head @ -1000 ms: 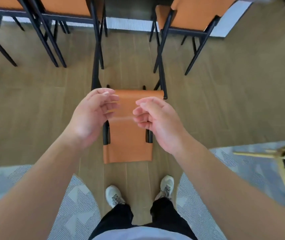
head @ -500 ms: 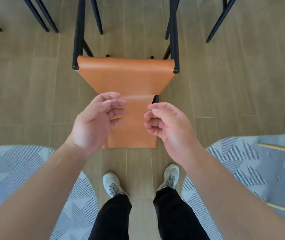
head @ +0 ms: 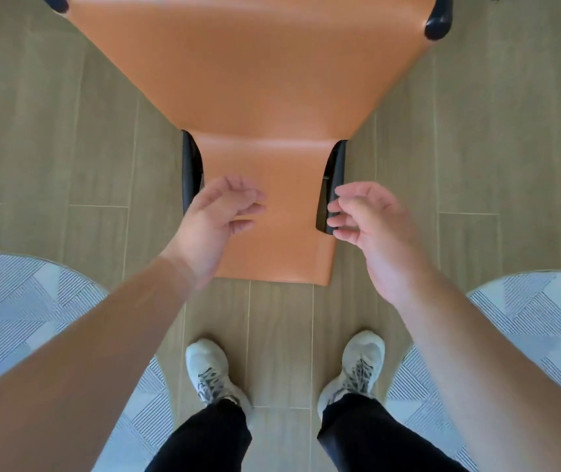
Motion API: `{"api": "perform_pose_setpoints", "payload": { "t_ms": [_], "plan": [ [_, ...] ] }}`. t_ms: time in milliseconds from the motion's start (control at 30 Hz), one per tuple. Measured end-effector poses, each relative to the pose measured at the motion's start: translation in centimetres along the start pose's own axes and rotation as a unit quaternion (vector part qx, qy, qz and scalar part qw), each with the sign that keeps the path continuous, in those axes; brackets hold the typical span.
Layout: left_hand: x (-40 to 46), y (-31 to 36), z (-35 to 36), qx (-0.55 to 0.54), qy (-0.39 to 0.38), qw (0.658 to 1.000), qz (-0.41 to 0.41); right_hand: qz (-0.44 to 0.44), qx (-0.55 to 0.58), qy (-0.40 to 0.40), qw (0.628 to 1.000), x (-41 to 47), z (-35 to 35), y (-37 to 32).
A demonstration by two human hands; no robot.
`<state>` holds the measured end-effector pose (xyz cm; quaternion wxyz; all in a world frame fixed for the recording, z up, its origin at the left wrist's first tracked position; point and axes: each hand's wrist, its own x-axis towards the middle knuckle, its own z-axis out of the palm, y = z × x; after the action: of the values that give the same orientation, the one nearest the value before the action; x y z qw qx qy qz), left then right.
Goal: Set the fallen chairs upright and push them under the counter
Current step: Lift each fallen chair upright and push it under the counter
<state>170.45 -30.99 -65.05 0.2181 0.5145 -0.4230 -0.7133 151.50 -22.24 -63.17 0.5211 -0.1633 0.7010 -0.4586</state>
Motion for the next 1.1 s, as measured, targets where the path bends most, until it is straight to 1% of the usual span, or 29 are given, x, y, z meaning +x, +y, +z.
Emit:
{"api": "perform_pose_setpoints", "payload": {
  "t_ms": [100, 167, 300, 367, 467, 567, 633, 733, 833, 900, 1000, 1100],
  "plan": [
    [3.1, -5.5, -0.3, 0.040, 0.011, 0.999, 0.021, -0.003, -0.062, 0.013, 0.998, 3.7, 0.0, 5.2],
    [5.2, -8.8, -0.6, 0.074, 0.001, 0.996, 0.039, -0.009, -0.092, 0.025, 0.995, 6.0, 0.1, 8.3],
    [9.9, -14.4, -1.8, 0.197, -0.002, 0.978, 0.063, -0.038, -0.143, 0.029, 0.988, 10.9, 0.3, 13.4],
    [12.1, -16.7, -2.5, 0.266, 0.004, 0.962, 0.065, -0.057, -0.179, 0.023, 0.982, 13.4, 0.4, 15.8],
    [14.9, -19.3, -3.6, 0.387, 0.005, 0.914, 0.119, -0.085, -0.225, 0.018, 0.971, 16.8, 0.5, 19.0],
    [17.2, -21.2, -4.8, 0.495, -0.001, 0.854, 0.160, -0.127, -0.268, 0.019, 0.955, 19.2, 0.8, 21.6],
    [18.4, -22.5, -5.6, 0.552, -0.013, 0.817, 0.168, -0.145, -0.335, 0.010, 0.931, 20.1, 1.0, 23.3],
    [19.4, -24.6, -6.7, 0.630, -0.022, 0.762, 0.149, -0.154, -0.439, -0.041, 0.884, 20.7, 1.6, 25.9],
    [19.7, -27.0, -7.8, 0.692, -0.026, 0.703, 0.160, -0.170, -0.501, -0.071, 0.846, 21.2, 2.2, 28.4],
    [20.0, -28.9, -8.7, 0.719, -0.027, 0.674, 0.168, -0.171, -0.529, -0.081, 0.828, 21.3, 2.6, 29.7],
    [19.9, -31.9, -9.7, 0.751, -0.029, 0.637, 0.171, -0.183, -0.586, -0.097, 0.783, 21.4, 2.5, 32.0],
    [19.5, -34.6, -10.4, 0.770, -0.054, 0.618, 0.149, -0.181, -0.642, -0.099, 0.738, 21.6, 1.7, 34.0]
  ]
}}
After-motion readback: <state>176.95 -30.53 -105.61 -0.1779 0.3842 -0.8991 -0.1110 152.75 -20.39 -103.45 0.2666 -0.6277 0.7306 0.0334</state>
